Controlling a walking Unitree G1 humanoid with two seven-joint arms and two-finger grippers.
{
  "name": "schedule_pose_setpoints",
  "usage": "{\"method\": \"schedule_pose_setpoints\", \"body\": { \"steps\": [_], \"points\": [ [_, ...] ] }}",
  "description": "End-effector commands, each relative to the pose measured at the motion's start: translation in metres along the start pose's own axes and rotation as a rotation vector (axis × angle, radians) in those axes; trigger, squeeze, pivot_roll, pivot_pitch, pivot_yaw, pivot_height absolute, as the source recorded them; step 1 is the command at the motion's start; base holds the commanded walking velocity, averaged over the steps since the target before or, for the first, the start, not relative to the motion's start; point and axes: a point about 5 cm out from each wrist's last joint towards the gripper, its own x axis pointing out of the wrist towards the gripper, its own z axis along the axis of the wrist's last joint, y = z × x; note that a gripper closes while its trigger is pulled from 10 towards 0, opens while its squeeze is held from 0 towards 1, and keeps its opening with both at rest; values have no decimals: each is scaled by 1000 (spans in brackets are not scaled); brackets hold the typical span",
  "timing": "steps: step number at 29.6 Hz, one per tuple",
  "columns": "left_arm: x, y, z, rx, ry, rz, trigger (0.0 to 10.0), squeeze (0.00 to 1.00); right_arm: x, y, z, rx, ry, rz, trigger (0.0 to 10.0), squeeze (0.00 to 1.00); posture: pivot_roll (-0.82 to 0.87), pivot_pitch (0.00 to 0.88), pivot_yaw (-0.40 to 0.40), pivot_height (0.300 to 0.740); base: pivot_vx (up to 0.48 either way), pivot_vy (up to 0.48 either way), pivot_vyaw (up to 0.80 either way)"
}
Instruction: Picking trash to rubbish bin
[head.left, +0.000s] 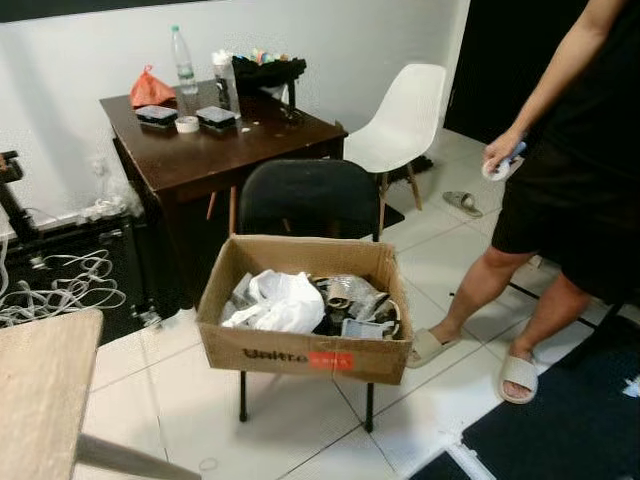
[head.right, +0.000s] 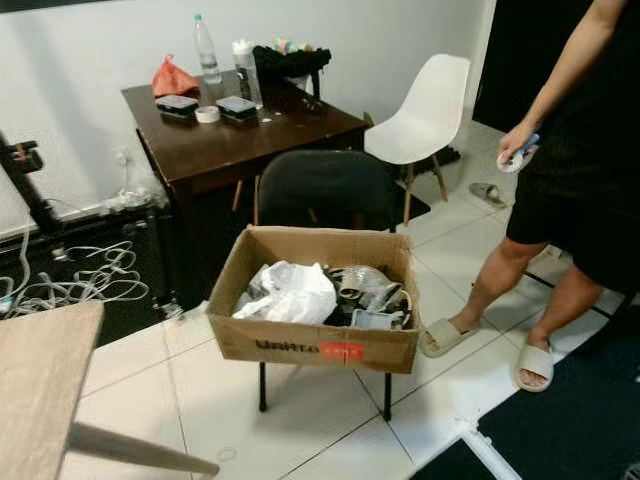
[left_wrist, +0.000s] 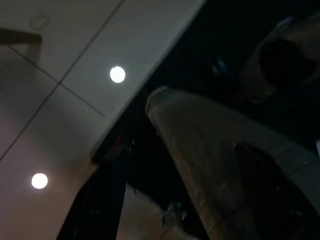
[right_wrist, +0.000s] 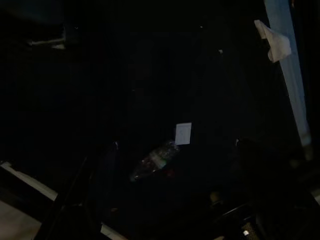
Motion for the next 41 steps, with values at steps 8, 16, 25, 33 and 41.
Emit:
{"method": "schedule_pose_setpoints", "body": {
  "steps": [8,16,25,33,41],
  "points": [
    [1,-16,-31,-92,108,-7,10000,0,0,4,6,-54,-8,13,10000,0,-193,121,73,740,0,-435,0],
    [6,-7,-12,-67,56,97,10000,0,1,7,10,-82,-13,20,10000,0,-197,112,84,740,0,-101,0],
    [17,-12,7,41,73,135,10000,0,1,14,13,-129,-14,63,10000,0,-208,98,90,740,0,0,87],
    [22,-16,18,111,79,142,10000,0,1,16,16,-146,-19,66,10000,0,-212,91,91,740,0,0,781],
    [21,-17,7,170,146,167,10000,0,1,18,15,-148,-11,69,10000,0,-215,84,95,740,0,0,786]
  ]
}}
